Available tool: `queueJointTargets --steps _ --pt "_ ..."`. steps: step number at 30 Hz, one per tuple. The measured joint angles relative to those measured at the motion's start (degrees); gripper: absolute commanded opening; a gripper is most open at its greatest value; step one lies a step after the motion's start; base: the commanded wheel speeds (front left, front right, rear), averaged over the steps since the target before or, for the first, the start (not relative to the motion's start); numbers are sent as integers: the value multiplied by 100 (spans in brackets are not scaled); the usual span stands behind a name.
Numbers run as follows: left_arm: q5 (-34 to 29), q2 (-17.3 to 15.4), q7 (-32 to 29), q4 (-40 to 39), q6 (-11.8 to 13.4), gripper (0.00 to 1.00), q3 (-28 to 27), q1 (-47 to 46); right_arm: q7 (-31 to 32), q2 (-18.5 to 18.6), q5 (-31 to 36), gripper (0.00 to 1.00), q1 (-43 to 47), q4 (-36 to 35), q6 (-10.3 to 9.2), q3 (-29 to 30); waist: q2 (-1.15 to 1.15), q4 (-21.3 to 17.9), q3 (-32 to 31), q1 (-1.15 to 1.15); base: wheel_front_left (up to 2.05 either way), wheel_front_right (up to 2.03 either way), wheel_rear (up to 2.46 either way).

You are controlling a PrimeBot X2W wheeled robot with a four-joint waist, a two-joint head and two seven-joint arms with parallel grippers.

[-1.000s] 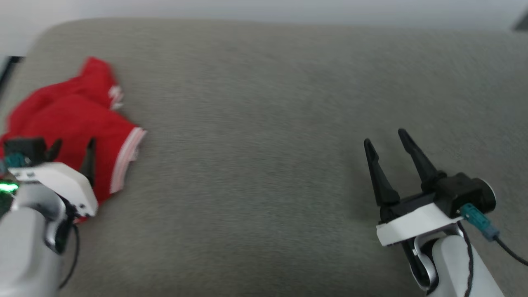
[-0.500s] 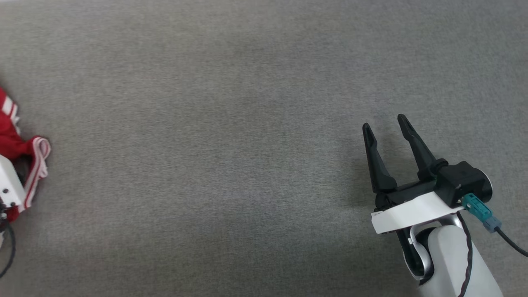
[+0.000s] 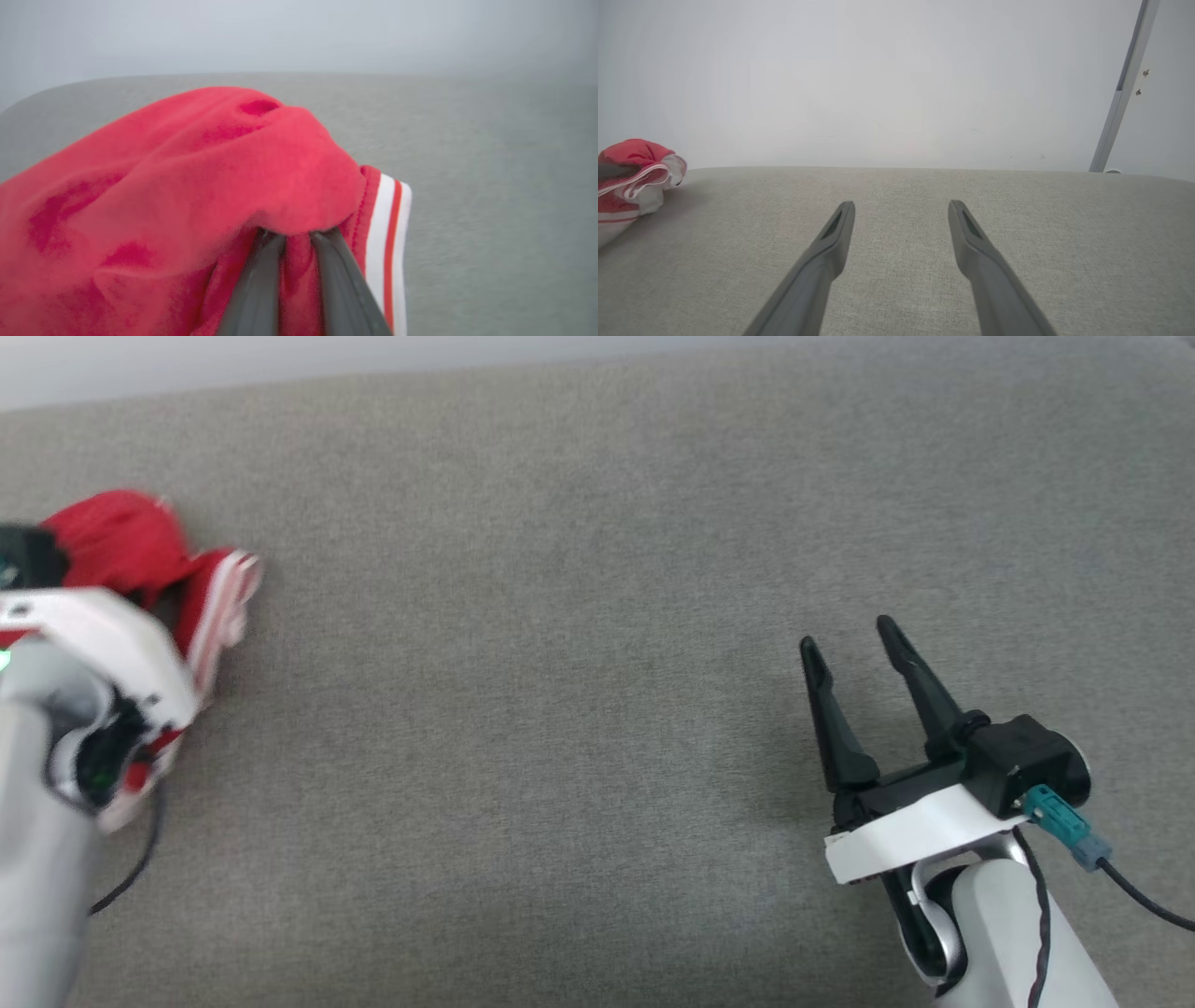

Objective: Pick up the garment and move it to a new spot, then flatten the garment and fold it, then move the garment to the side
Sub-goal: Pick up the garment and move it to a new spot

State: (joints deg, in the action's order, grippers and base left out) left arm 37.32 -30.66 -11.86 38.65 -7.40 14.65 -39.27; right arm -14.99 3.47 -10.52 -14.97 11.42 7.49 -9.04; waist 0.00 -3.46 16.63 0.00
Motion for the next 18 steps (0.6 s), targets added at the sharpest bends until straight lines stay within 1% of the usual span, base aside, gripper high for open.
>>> queueJointTargets --steps 4,6,9,14,16,18 --pt "466 81 -230 -901 0 0 432 -95 0 -36 -76 100 8 4 0 -53 0 -106 -99 0 0 0 0" --pt "641 145 -370 -1310 0 0 699 -190 0 -37 -136 100 8 5 0 -59 0 -217 -95 0 0 0 0" --pt "905 272 -613 -1831 0 0 1129 -420 0 -37 -399 100 -2 -21 0 -108 0 -420 -54 0 0 0 0" --pt "984 589 -958 -2108 0 0 1944 -1021 0 -41 -813 100 -131 -77 1 -189 0 -867 114 0 0 0 0" --pt "1023 790 -992 -2091 0 0 2220 -1319 0 -42 -971 100 -167 -74 0 -222 0 -1074 206 0 0 0 0" --pt "1215 993 -966 -2064 0 0 2526 -1635 0 -38 -1145 100 -227 -77 0 -225 0 -1284 308 0 0 0 0"
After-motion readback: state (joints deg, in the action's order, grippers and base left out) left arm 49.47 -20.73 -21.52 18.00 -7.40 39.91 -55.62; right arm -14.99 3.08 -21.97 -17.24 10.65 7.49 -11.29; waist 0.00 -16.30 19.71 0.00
